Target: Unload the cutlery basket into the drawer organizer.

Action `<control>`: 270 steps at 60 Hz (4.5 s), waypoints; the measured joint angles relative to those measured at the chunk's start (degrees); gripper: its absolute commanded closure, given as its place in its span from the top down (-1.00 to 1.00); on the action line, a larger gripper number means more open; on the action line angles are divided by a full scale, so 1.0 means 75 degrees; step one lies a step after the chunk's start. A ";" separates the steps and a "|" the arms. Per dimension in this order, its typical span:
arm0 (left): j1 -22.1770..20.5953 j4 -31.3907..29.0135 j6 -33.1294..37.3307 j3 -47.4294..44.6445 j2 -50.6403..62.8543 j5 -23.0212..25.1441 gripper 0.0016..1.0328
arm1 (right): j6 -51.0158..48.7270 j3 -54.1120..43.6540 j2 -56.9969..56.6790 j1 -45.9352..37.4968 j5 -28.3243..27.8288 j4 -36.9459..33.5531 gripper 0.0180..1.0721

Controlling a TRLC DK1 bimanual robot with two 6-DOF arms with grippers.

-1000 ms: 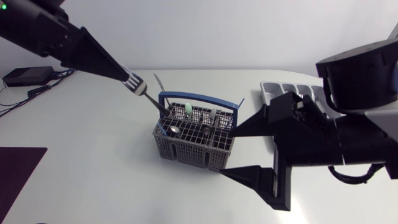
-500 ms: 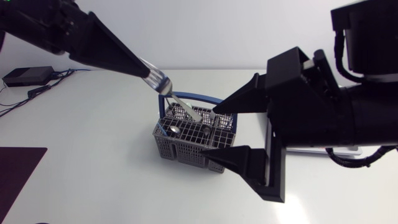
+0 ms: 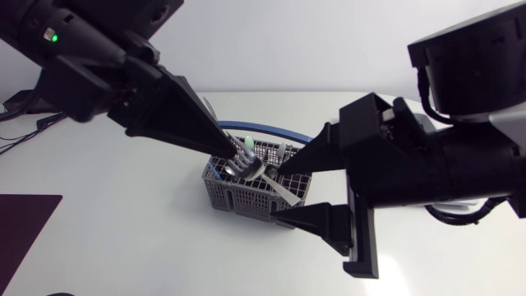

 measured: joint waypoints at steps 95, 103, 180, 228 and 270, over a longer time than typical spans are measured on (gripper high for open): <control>0.0160 0.1043 -0.0842 0.0356 0.0452 -0.0437 0.89 | -0.0396 -0.0828 -0.0726 -0.0641 0.0219 -0.0749 -0.89; 0.0408 0.1550 -0.1518 0.0358 0.0542 -0.1067 0.90 | -0.0399 -0.0828 -0.0991 -0.1282 0.0901 -0.0941 -0.89; 0.1574 0.2859 -0.2862 -0.1527 -0.0076 -0.3780 0.90 | 0.1518 0.3424 0.6199 -0.5659 0.7093 0.0965 -0.89; 0.2020 0.3375 -0.2600 -0.2404 -0.0638 -0.3812 0.90 | 0.1880 0.6493 0.9500 -0.6411 0.7691 0.0965 -0.89; 0.2031 0.3398 -0.2600 -0.2463 -0.0726 -0.3812 0.90 | 0.2110 0.7216 1.0200 -0.6682 0.7391 0.0143 0.56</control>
